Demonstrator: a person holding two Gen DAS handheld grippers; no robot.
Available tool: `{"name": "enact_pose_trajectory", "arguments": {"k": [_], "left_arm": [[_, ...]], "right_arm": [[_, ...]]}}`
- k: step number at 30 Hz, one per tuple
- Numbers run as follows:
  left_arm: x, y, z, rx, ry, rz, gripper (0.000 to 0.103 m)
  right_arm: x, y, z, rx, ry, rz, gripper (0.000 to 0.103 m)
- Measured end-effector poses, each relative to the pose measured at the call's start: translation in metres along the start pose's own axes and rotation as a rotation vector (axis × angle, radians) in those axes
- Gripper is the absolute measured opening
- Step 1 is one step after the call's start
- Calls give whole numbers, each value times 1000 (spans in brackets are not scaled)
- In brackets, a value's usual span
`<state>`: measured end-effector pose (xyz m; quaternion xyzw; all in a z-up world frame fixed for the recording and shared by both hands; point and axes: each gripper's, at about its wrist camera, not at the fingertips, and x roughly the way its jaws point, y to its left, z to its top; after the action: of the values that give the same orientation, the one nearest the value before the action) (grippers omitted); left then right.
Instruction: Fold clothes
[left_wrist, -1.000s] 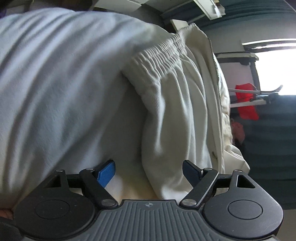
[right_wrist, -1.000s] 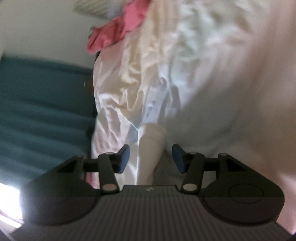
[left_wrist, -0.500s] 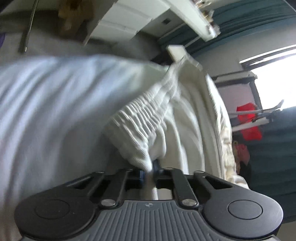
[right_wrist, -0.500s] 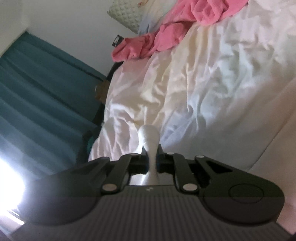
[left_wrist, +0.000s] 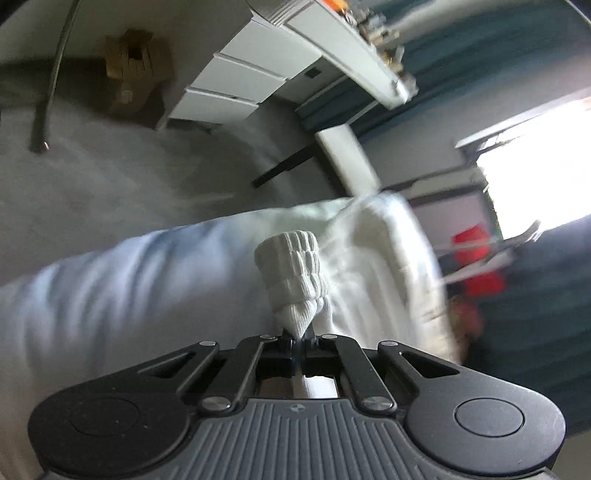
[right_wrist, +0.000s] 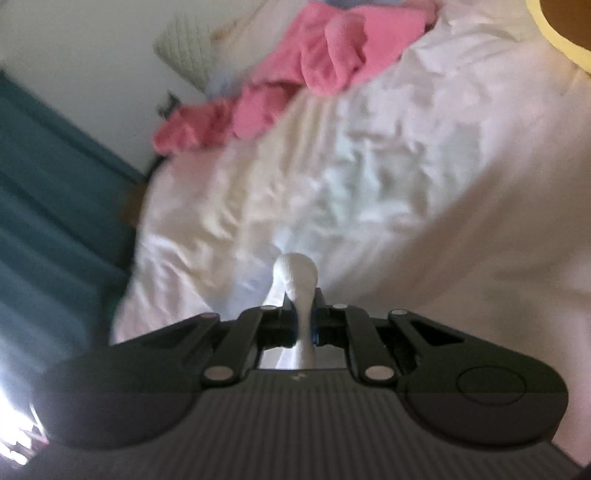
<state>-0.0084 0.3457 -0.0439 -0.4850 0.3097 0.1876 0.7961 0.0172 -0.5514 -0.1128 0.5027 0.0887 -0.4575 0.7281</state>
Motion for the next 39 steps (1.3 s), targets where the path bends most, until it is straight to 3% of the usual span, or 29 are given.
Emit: {"name": "enact_pose_trajectory", "arguments": {"k": [2,4,6,7,10,11,12,14,15,22,28,34,39], "left_arm": [[10,7,-7,87,-1,54,4],[13,7,-13,149,-9,76,8],[12,2,-16,198,-16,89,19],[9,-4,-18,232,-27,109,28],[-1,-24,-23,365,-72,187,67],[-5,-29,-27,411,-90,202,75],[-9,-35,-30,458,-109,217,77],[-17,-46,-39,539,-140,225,80],[-21,-52,-45,575,-155,221,81],[-45,-109,-106,771,-236,85,84],[-40,-153,-175,848,-246,-93,88],[-3,-163,-235,912,-175,-138,88],[34,-176,-270,1034,-124,-125,88]], "right_arm": [[6,-2,-6,-60,41,-66,11],[4,-5,-8,-46,59,-74,14],[-3,-5,-6,-25,67,-54,19],[-7,-3,-6,-38,66,-47,20],[-26,8,-5,-102,25,-23,26],[-34,12,-4,-121,3,-12,37],[-43,16,-3,-141,-20,3,57],[-66,25,-3,-191,-82,60,83],[-77,30,-4,-223,-111,90,86],[-153,75,-37,-479,-129,428,85],[-196,96,-94,-671,9,660,85],[-212,101,-145,-811,126,761,85],[-218,107,-159,-852,128,774,85]]}}
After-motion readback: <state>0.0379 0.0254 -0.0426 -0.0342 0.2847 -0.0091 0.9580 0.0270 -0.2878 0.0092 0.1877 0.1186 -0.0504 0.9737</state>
